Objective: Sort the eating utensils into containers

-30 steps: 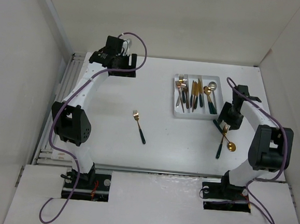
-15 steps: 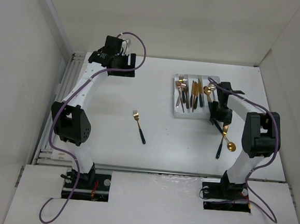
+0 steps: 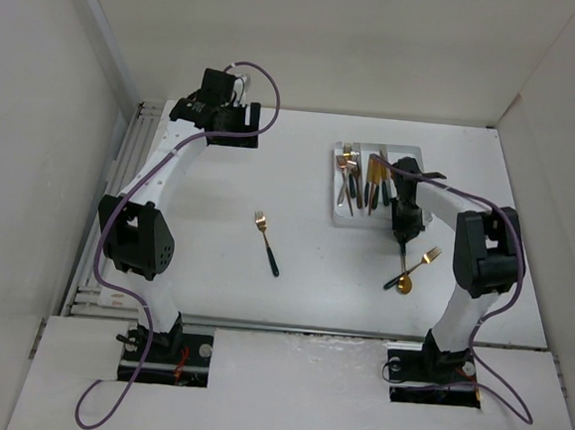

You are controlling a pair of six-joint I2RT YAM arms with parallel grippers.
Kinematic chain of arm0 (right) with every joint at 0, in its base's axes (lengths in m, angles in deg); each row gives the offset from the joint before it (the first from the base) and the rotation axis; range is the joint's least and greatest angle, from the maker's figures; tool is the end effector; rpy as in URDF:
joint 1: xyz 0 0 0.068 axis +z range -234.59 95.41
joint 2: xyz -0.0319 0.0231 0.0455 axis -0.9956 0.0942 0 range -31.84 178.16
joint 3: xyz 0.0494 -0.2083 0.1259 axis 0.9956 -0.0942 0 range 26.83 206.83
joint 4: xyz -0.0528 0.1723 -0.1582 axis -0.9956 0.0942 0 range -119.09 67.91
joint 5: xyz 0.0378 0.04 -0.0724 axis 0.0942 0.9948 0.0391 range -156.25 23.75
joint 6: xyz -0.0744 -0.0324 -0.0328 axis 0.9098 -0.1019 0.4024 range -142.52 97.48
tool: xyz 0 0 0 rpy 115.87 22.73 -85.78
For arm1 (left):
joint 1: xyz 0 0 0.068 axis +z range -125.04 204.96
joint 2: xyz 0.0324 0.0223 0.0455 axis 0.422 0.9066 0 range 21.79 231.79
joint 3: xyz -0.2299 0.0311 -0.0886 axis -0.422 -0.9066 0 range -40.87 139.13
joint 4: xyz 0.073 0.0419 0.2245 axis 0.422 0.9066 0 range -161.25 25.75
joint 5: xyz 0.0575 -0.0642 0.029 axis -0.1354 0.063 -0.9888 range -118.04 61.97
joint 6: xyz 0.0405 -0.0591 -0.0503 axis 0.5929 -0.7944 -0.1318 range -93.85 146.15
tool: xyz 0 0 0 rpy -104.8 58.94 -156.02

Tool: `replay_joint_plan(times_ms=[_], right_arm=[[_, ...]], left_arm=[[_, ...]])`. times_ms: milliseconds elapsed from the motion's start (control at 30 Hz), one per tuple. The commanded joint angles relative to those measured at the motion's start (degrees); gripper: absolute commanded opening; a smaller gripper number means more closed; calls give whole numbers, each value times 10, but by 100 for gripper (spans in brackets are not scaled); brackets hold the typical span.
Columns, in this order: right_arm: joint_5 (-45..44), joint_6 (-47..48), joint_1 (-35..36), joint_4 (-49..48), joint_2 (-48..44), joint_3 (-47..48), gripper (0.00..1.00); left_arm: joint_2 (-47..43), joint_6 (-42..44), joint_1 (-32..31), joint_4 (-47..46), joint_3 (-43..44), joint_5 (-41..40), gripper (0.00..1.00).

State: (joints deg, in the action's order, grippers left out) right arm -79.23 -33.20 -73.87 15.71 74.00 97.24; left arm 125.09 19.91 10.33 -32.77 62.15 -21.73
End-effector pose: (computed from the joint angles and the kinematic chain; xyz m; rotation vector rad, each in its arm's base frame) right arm 0.3235 0.0436 0.1160 0.0274 2.9196 -0.2800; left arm 0.3990 -0.1131 0.3100 0.2250 2.2507 -0.3189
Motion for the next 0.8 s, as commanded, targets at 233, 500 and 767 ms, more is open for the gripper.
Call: replay_joint_plan(times_ms=[233,500,767], right_arm=[[84,22,78,-11,-34,4,2],[183,42,146,-16,-94,17,0],[344,8,128,-22,-129,106,0]], left_arm=[[-35,7,2,-5,12,-6,72],[-40,34,2,-5,7,27,64],[-69,200,2,-14,-5,88,52]])
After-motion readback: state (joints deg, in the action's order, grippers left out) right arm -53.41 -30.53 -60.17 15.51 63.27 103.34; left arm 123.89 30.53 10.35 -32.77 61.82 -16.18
